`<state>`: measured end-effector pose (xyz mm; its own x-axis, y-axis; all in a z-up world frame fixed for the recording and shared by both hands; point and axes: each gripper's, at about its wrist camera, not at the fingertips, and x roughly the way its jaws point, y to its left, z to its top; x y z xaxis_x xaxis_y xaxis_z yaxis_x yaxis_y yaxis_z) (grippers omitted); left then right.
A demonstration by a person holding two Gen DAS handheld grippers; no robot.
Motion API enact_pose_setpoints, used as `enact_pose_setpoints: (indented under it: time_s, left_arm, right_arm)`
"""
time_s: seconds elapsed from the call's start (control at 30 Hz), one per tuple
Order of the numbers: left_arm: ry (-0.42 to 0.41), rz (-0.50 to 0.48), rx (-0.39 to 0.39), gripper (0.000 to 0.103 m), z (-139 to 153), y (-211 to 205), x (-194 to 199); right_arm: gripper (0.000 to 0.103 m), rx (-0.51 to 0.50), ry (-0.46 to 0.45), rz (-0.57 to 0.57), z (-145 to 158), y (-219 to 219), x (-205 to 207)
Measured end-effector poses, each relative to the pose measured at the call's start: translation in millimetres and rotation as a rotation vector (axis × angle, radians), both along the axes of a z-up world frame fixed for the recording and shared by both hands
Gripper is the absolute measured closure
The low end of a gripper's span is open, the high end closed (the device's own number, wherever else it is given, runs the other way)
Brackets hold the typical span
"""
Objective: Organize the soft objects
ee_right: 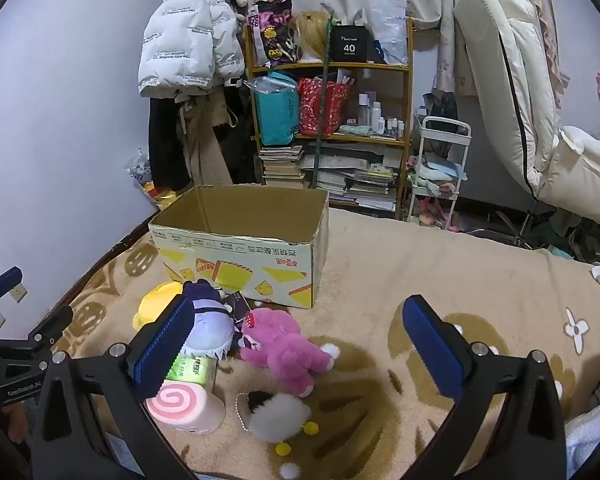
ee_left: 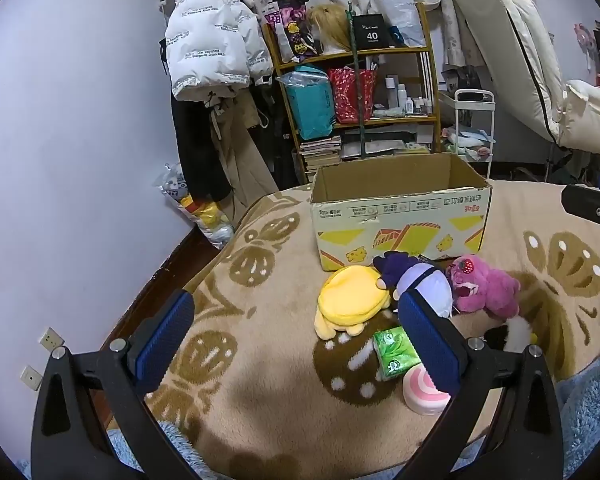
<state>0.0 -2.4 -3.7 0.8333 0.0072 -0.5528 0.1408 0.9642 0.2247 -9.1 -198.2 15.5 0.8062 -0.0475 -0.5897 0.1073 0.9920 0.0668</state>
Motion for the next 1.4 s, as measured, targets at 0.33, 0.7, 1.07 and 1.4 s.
enact_pose_setpoints:
  time_s: [0.33,0.7,1.07,1.4]
  left_arm:
    - [-0.005,-0.006,-0.004,0.002,7.1,1.5,-3.3]
    - [-0.012,-0.012,-0.005,0.002,8.8,-1.6,-6.3]
    - [-0.01,-0.013,-0.002,0.002,7.8,-2.2,-6.7]
    - [-0.004,-0.013,-0.01,0.002,5.4,-2.4,-5.7]
  right_arm:
    - [0.0,0.0,0.002,-0.001,-0.1,-1.4,-1.2]
    - [0.0,-0.002,0.002,0.0,0.0,-1.4,-1.5]
    - [0.0,-0.002,0.003,0.0,0.0,-1.6,-1.5]
    - [0.0,-0.003,0.003,0.0,-0.4,-1.5,-1.4]
